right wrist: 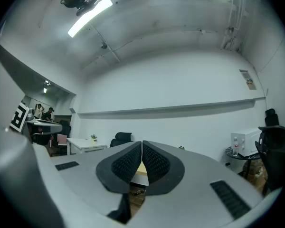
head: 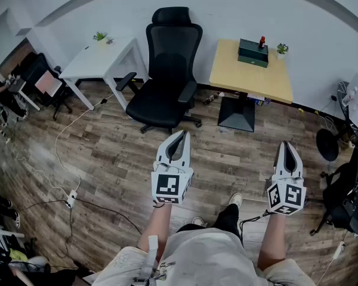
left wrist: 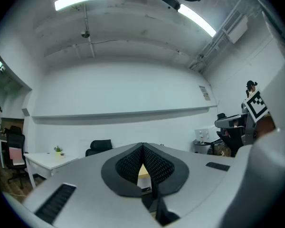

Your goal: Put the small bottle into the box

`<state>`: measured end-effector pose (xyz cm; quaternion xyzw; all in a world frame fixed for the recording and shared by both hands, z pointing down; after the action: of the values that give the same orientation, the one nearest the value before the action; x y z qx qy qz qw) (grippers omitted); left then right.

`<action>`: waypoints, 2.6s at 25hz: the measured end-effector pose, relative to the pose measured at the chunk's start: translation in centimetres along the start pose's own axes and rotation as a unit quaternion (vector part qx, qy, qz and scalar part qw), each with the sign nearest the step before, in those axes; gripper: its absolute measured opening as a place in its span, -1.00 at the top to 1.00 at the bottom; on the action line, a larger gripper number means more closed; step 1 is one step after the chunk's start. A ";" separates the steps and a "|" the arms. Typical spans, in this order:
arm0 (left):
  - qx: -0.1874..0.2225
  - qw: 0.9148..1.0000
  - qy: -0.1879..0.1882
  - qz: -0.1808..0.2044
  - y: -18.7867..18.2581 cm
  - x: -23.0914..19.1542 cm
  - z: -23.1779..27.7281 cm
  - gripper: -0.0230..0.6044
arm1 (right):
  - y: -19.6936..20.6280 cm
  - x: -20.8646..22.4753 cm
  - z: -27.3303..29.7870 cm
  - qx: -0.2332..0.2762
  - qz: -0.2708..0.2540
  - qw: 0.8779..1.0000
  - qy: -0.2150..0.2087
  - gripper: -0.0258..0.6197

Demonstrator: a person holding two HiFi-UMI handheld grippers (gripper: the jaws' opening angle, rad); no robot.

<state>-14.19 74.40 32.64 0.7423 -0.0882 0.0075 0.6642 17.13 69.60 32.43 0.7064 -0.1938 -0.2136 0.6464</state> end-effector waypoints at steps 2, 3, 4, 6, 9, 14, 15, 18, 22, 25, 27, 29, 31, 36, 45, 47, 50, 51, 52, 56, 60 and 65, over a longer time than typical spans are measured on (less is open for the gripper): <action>-0.001 1.000 -0.001 0.001 -0.1 -0.1 0.1 0.90 | -0.2 0.1 0.2 -0.001 -0.002 1.000 -0.001 0.85; -0.001 1.000 -0.002 0.001 -0.2 -0.2 0.2 0.90 | -0.3 0.1 0.2 -0.001 -0.003 1.000 -0.001 0.85; -0.001 1.000 -0.002 0.001 -0.3 -0.2 0.2 0.90 | -0.3 0.1 0.3 -0.001 -0.003 1.000 -0.001 0.85; -0.001 1.000 -0.001 0.001 -0.4 -0.4 0.3 0.90 | -0.5 0.1 0.5 -0.002 -0.004 1.000 -0.001 0.85; -0.003 1.000 0.000 0.000 -0.2 -0.4 0.4 0.90 | -0.4 0.0 0.6 -0.004 -0.005 1.000 -0.003 0.85; -0.005 1.000 0.000 -0.001 0.0 0.0 0.7 0.90 | 0.0 0.4 0.8 -0.005 -0.004 1.000 -0.004 0.85; -0.005 1.000 0.000 -0.001 0.0 0.2 0.8 0.90 | 0.0 0.6 0.8 -0.003 -0.003 1.000 -0.002 0.85; -0.006 1.000 0.002 0.000 0.1 0.7 1.4 0.90 | 0.1 1.2 0.7 0.005 0.000 1.000 0.008 0.85; -0.010 1.000 0.003 -0.001 0.6 1.3 2.5 0.90 | 0.8 2.2 1.2 0.000 0.004 1.000 0.012 0.85; -0.015 1.000 0.006 -0.003 0.9 2.3 3.8 0.90 | 1.3 3.5 1.8 -0.005 0.007 1.000 0.012 0.85; -0.018 1.000 0.009 -0.003 1.0 3.1 4.7 0.90 | 1.6 4.3 2.3 -0.007 0.009 1.000 0.012 0.85; -0.020 1.000 0.013 -0.002 1.2 4.0 5.7 0.90 | 1.9 5.1 2.7 -0.007 0.011 1.000 0.010 0.85; -0.022 1.000 0.016 -0.001 1.3 5.0 6.8 0.90 | 2.1 6.1 3.3 -0.009 0.011 1.000 0.008 0.85; -0.027 0.999 0.028 0.005 1.4 7.5 9.6 0.90 | 2.7 8.7 4.7 -0.010 0.016 1.000 0.005 0.85; -0.038 0.998 0.051 0.013 2.3 11.9 14.6 0.90 | 4.8 13.5 7.0 -0.022 0.024 0.999 0.022 0.49; -0.040 0.998 0.055 0.016 2.6 12.9 15.8 0.90 | 5.2 14.8 7.6 -0.022 0.026 0.999 0.026 0.38; -0.043 0.997 0.059 0.017 3.0 14.6 17.9 0.90 | 5.7 17.0 8.4 -0.023 0.030 0.999 0.032 0.29; -0.044 0.997 0.060 0.016 3.0 15.2 18.6 0.90 | 5.9 17.7 8.7 -0.023 0.031 0.999 0.033 0.27; -0.046 0.997 0.060 0.015 3.1 15.7 19.4 0.90 | 6.1 18.5 9.1 -0.024 0.033 0.999 0.034 0.26; -0.055 0.997 0.055 0.007 3.6 18.2 22.8 0.90 | 6.6 22.0 10.6 -0.023 0.039 0.998 0.035 0.23; -0.059 0.997 0.050 0.001 3.5 20.9 26.1 0.90 | 6.6 25.8 12.0 -0.022 0.041 0.998 0.034 0.23; -0.052 0.998 0.041 0.003 3.0 24.1 29.7 0.90 | 6.8 30.4 13.6 -0.022 0.047 0.998 0.029 0.23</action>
<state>5.93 41.85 35.17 0.7057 -0.0629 0.0353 0.7048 34.97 41.00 36.67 0.6884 -0.2031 -0.1667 0.6760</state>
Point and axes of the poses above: the fingertips, and each gripper's own axes: z forward along the fingers, x to its right, y out of its underside, the point moved 4 cm from there along -z, backward along the fingers, and after that the axes turned 13 degrees about -y, right-handed, at the moved point
